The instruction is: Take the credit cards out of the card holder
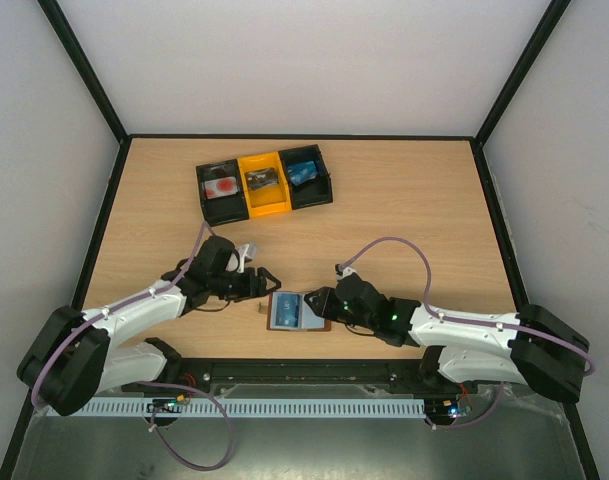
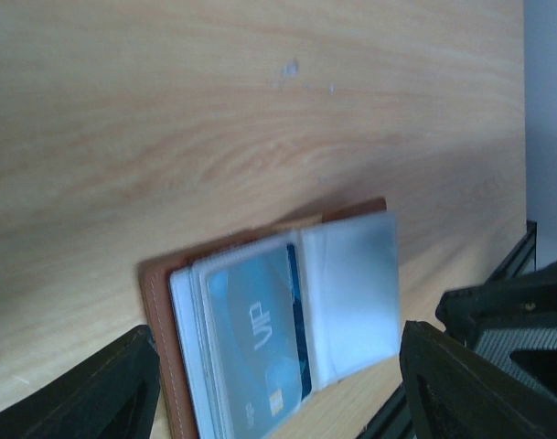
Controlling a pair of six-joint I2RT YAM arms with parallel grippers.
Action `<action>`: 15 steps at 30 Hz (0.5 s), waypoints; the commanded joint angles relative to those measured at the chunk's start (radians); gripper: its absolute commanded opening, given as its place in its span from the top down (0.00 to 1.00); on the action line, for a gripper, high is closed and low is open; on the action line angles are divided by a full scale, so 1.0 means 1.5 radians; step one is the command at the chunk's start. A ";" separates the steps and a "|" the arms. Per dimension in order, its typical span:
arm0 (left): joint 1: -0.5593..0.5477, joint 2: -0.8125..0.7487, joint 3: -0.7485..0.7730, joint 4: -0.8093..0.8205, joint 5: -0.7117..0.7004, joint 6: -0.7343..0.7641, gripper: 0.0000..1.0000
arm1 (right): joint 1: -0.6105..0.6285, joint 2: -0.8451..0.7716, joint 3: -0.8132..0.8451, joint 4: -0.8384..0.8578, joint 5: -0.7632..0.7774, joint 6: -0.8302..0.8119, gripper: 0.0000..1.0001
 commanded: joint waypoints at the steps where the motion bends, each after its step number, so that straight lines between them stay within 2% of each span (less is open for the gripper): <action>1: -0.011 -0.019 -0.032 0.064 0.014 -0.040 0.30 | 0.010 0.038 0.026 0.041 -0.015 -0.007 0.76; 4: -0.012 -0.027 -0.055 0.090 0.022 -0.060 0.34 | 0.012 0.062 0.027 0.049 -0.016 -0.008 0.76; 15: -0.019 -0.025 -0.096 0.133 0.024 -0.090 0.38 | 0.015 0.141 0.020 0.089 -0.028 -0.015 0.76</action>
